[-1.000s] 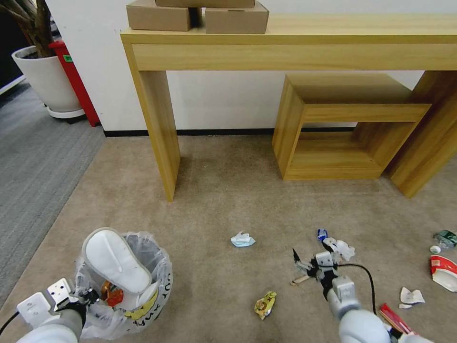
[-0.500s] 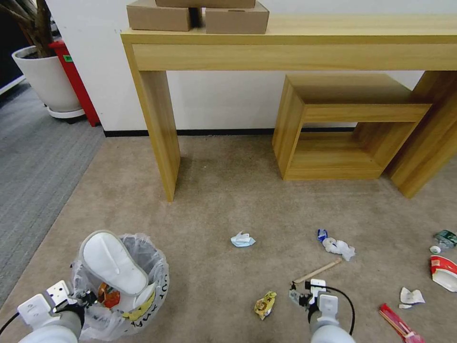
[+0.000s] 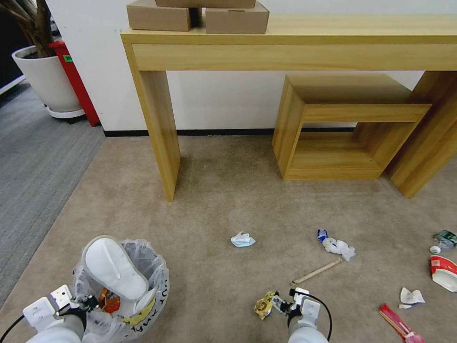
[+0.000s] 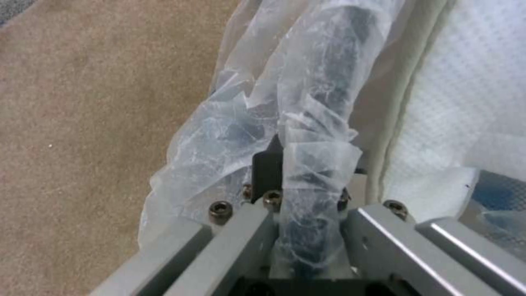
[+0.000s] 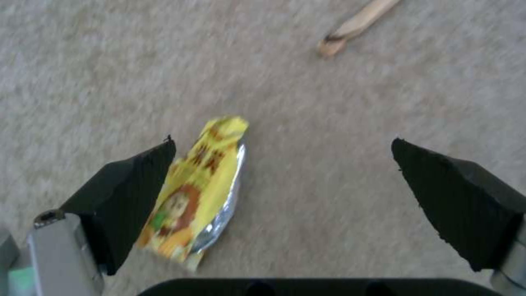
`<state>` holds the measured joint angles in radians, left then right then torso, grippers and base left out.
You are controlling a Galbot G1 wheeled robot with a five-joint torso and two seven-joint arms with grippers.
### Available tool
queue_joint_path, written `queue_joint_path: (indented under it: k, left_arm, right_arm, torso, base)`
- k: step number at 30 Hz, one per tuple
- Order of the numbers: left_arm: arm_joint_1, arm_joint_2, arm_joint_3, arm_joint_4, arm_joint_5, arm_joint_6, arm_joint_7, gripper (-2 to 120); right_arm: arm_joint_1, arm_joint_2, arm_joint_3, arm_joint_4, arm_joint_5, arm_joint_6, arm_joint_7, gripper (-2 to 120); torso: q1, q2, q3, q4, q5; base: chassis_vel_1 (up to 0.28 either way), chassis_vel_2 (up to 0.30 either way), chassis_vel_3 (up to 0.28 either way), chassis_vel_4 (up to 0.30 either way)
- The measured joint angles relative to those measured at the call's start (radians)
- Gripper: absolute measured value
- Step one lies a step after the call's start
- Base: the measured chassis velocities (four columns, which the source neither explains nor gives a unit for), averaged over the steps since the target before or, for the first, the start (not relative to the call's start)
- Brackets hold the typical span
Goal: Pick up the trash bin and place the garbage on the floor into it.
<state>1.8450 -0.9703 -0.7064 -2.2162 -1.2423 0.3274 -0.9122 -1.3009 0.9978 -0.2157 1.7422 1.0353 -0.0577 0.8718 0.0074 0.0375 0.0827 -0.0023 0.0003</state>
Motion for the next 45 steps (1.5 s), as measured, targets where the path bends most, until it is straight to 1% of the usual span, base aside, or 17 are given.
queue_joint_path:
  k: [6, 10, 12, 14, 15, 17, 18, 19, 22, 24, 25, 30, 32, 33, 37, 40, 45]
  left_arm:
    - [0.003, 0.002, 0.001, 0.003, 0.003, 0.000, 0.000, 0]
    - [0.006, 0.002, 0.000, 0.008, 0.007, -0.001, 0.003, 0]
    - [0.004, 0.001, 0.000, 0.017, 0.013, -0.003, 0.007, 0]
    - [-0.008, -0.004, 0.013, 0.025, 0.019, -0.005, 0.008, 0]
    - [-0.008, -0.004, 0.013, 0.025, 0.019, -0.005, 0.008, 0]
    - [-0.012, -0.006, 0.019, 0.025, 0.021, -0.005, 0.007, 0]
    - [-0.012, -0.006, 0.019, 0.025, 0.021, -0.005, 0.007, 0]
    - [-0.014, -0.008, 0.021, 0.028, 0.024, -0.005, 0.007, 0]
    - [-0.014, -0.011, 0.023, 0.031, 0.029, -0.006, 0.007, 0]
    - [-0.029, -0.009, 0.041, 0.043, 0.036, -0.006, 0.008, 0]
    - [-0.046, 0.000, 0.059, 0.052, 0.036, -0.008, 0.008, 0]
    - [-0.067, 0.006, 0.083, 0.065, 0.038, -0.008, 0.009, 0]
    - [-0.078, 0.006, 0.093, 0.071, 0.038, -0.008, 0.009, 0]
    - [-0.078, 0.006, 0.093, 0.071, 0.038, -0.008, 0.009, 0]
    - [-0.084, 0.007, 0.104, 0.080, 0.041, -0.008, 0.015, 0]
    - [-0.090, 0.004, 0.116, 0.087, 0.047, -0.008, 0.021, 0]
    - [-0.091, 0.001, 0.118, 0.087, 0.048, -0.008, 0.023, 0]
  right_arm:
    - [0.012, -0.002, -0.006, -0.010, -0.001, -0.019, 0.004, 100]
    - [0.012, -0.049, 0.001, 0.046, -0.011, -0.028, -0.030, 100]
    - [0.025, -0.095, 0.008, 0.074, -0.040, -0.012, -0.153, 100]
    - [0.066, -0.179, 0.011, 0.098, -0.098, 0.024, -0.392, 100]
    - [0.066, -0.179, 0.011, 0.098, -0.098, 0.024, -0.392, 100]
    - [0.098, -0.251, 0.000, 0.096, -0.170, 0.069, -0.531, 100]
    - [0.098, -0.251, 0.000, 0.096, -0.170, 0.069, -0.531, 100]
    - [0.122, -0.317, -0.008, 0.091, -0.212, 0.105, -0.635, 100]
    - [0.142, -0.364, -0.015, 0.084, -0.241, 0.134, -0.701, 100]
    - [0.179, -0.460, -0.024, 0.048, -0.316, 0.218, -0.842, 100]
    - [0.200, -0.517, -0.024, 0.010, -0.390, 0.295, -0.969, 100]
    - [0.229, -0.601, -0.032, -0.021, -0.513, 0.388, -1.089, 100]
    - [0.263, -0.606, -0.041, -0.095, -0.622, 0.479, -1.174, 100]
    - [0.263, -0.606, -0.041, -0.095, -0.622, 0.479, -1.174, 100]
    - [0.303, -0.608, -0.046, -0.168, -0.724, 0.584, -1.304, 100]
    - [0.357, -0.557, -0.058, -0.272, -0.834, 0.673, -1.397, 100]
    - [0.370, -0.496, -0.075, -0.349, -0.847, 0.705, -1.453, 100]
  torso:
    - [0.000, 0.000, 0.000, 0.0001, 0.0002]
    - [0.000, 0.000, 0.000, 0.0000, 0.0000]
    - [0.000, 0.000, 0.000, 0.0001, 0.0002]
    - [0.000, 0.000, 0.000, 0.0002, 0.0004]
    - [0.000, 0.000, 0.000, 0.0002, 0.0004]
    - [0.000, 0.000, 0.000, 0.0003, 0.0006]
    - [0.000, 0.000, 0.000, 0.0003, 0.0006]
    - [0.000, 0.000, 0.000, 0.0003, 0.0002]
    - [0.000, 0.000, 0.000, 0.0002, 0.0003]
    - [0.000, 0.000, 0.000, 0.0005, 0.0007]
    - [0.000, 0.000, 0.000, 0.0002, 0.0009]
    - [0.000, 0.000, 0.000, 0.0003, 0.0008]
    - [0.000, 0.000, 0.000, 0.0002, 0.0007]
    - [0.000, 0.000, 0.000, 0.0002, 0.0007]
    - [0.000, 0.000, 0.000, 0.0001, 0.0002]
    - [0.000, 0.000, 0.000, -0.0003, -0.0010]
    - [0.000, 0.000, 0.000, -0.0001, -0.0008]
  base:
    - [0.000, 0.000, 0.000, 0.000]
    - [0.000, 0.000, 0.000, 0.000]
    - [0.000, 0.000, 0.000, 0.000]
    - [0.000, 0.000, 0.000, 0.000]
    - [0.000, 0.000, 0.000, 0.000]
    - [0.000, 0.000, 0.000, 0.000]
    - [0.000, 0.000, 0.000, 0.000]
    - [0.000, 0.000, 0.000, 0.000]
    - [0.000, 0.000, 0.000, 0.000]
    - [0.000, 0.000, 0.000, 0.000]
    - [0.000, 0.000, 0.000, 0.000]
    - [0.000, 0.000, 0.000, 0.000]
    - [0.000, 0.000, 0.000, 0.000]
    - [0.000, 0.000, 0.000, 0.000]
    - [0.000, 0.000, 0.000, 0.000]
    - [0.000, 0.000, 0.000, 0.000]
    - [0.000, 0.000, 0.000, 0.000]
